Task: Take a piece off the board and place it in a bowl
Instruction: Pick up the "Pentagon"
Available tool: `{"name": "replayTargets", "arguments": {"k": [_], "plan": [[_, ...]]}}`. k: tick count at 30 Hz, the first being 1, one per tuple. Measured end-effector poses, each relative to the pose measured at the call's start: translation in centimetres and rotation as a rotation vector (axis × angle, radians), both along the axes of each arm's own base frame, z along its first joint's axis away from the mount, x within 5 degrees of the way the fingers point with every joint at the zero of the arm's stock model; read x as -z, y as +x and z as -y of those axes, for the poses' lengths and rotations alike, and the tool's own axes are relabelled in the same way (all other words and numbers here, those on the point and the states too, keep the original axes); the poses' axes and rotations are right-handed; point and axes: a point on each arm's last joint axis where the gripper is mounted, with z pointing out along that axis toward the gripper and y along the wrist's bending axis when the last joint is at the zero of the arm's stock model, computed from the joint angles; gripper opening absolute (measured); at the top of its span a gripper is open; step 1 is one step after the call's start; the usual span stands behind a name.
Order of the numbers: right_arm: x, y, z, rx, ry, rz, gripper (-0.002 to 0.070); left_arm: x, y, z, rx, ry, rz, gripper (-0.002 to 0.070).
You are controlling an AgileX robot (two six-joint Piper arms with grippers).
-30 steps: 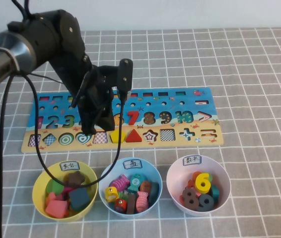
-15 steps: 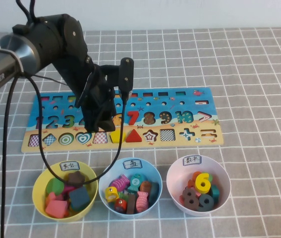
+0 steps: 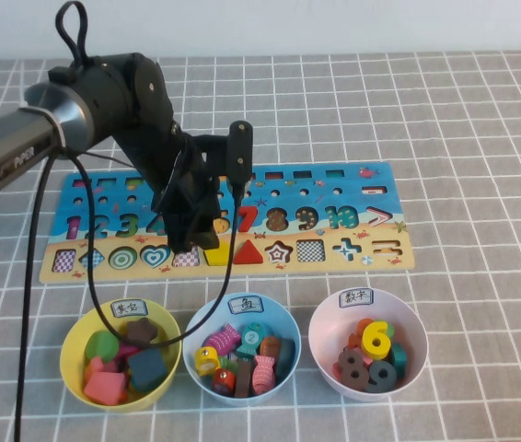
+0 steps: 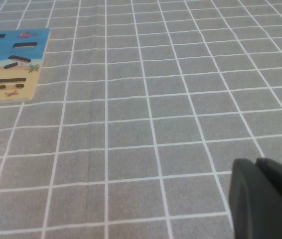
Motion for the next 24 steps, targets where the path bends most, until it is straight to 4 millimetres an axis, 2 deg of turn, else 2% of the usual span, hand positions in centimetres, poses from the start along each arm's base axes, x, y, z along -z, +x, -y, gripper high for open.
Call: {"name": "replayTargets", "arguments": {"k": [14, 16, 20, 24], "plan": [[0.0, 0.0, 0.0, 0.000, 0.000, 0.000, -0.0017, 1.6, 0.3, 0.1, -0.012, 0.011, -0.034, 0.0333], [0.0, 0.0, 0.0, 0.000, 0.000, 0.000, -0.0017, 1.7, 0.3, 0.1, -0.012, 0.011, -0.034, 0.0353], [0.0, 0.0, 0.0, 0.000, 0.000, 0.000, -0.0017, 1.6, 0.5, 0.2, -0.018, 0.005, -0.013, 0.0437], [0.0, 0.0, 0.0, 0.000, 0.000, 0.000, -0.0017, 1.6, 0.6, 0.2, -0.018, 0.006, -0.011, 0.0463]]}}
